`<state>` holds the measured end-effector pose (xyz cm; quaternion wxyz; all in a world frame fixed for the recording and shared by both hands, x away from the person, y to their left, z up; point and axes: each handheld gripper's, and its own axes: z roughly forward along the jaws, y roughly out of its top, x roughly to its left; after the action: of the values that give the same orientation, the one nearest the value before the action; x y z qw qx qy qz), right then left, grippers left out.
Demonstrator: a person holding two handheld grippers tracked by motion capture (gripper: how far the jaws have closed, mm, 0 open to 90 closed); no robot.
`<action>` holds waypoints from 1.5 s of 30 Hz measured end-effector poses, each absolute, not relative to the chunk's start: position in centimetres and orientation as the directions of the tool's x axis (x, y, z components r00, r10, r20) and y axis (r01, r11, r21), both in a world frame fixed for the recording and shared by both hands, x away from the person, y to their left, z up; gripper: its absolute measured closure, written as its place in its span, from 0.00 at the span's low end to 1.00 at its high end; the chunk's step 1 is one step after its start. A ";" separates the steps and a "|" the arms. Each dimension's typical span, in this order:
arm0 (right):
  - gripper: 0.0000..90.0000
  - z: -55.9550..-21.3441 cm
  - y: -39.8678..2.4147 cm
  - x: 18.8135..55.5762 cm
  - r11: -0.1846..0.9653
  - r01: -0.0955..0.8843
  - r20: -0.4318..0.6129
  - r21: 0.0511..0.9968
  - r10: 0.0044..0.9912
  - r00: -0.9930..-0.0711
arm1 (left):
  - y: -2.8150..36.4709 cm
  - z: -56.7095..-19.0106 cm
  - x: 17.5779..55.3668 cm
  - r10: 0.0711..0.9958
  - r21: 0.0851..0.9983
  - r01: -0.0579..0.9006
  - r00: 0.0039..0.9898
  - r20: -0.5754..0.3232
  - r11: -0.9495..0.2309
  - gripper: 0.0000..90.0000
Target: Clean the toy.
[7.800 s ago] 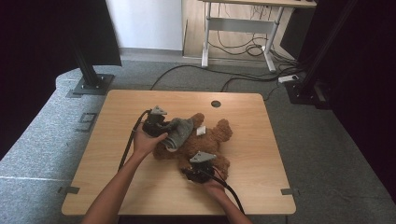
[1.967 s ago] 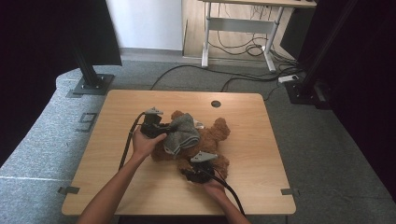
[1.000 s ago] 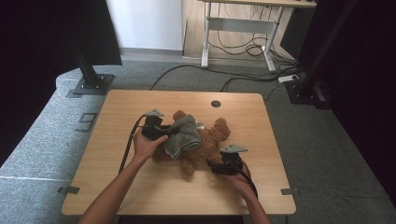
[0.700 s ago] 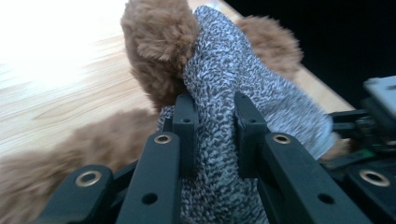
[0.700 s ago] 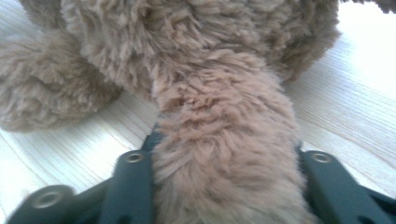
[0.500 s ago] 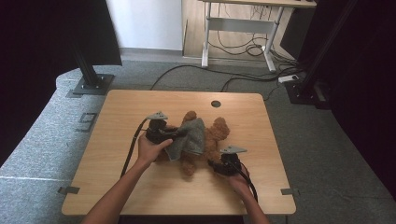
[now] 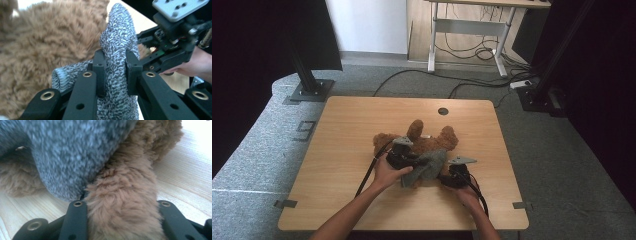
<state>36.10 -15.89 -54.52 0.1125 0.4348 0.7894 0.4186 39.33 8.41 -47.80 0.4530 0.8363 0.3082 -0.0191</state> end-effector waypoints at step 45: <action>0.71 -54.7 -16.2 36.2 0.287 0.574 0.181 0.767 0.761 -0.623 | 16.7 -48.4 36.3 0.513 0.767 0.584 0.760 -0.400 -0.268 0.83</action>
<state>36.22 -16.23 -54.66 0.1101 0.4200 0.7946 0.4244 36.29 16.69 -48.37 0.4974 0.7953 0.3446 -0.0357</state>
